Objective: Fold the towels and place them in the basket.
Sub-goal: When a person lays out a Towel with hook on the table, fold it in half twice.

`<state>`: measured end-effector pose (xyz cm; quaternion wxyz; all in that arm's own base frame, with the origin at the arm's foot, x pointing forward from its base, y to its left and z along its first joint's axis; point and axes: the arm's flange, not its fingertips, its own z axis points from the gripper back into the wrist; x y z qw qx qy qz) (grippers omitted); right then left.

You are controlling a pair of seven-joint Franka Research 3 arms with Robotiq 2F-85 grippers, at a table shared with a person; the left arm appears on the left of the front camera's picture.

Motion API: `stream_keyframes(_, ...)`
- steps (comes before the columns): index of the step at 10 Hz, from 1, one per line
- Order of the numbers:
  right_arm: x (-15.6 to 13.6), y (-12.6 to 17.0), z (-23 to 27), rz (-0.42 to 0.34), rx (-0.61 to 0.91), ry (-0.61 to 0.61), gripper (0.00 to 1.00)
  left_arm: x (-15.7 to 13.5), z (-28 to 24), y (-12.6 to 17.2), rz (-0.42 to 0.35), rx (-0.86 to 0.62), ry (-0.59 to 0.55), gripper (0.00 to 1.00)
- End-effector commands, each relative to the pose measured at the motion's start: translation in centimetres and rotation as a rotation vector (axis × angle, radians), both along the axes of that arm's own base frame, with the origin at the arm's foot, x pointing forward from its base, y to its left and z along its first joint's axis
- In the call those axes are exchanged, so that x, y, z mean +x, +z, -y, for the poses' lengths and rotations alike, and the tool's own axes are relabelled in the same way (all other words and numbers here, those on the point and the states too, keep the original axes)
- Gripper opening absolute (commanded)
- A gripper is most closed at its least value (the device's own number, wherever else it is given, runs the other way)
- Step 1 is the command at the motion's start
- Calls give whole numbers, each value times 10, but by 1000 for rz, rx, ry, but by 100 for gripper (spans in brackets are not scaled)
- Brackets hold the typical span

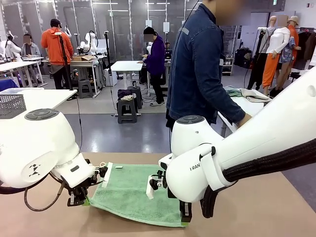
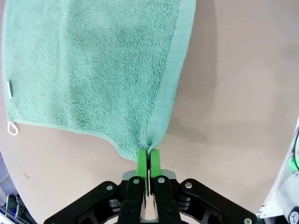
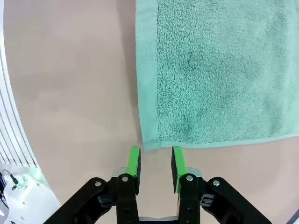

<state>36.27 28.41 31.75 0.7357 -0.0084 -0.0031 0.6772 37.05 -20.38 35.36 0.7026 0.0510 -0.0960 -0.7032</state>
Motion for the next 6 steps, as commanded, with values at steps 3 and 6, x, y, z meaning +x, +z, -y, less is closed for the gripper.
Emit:
stream_keyframes(3, 8, -11, -10, -46, 20, -12, 36, 0, 0, 1, 2, 0, 1, 4)
stream_keyframes(6, 12, -17, -11, -80, 12, -18, 36, 0, 0, 1, 2, 0, 1, 4)
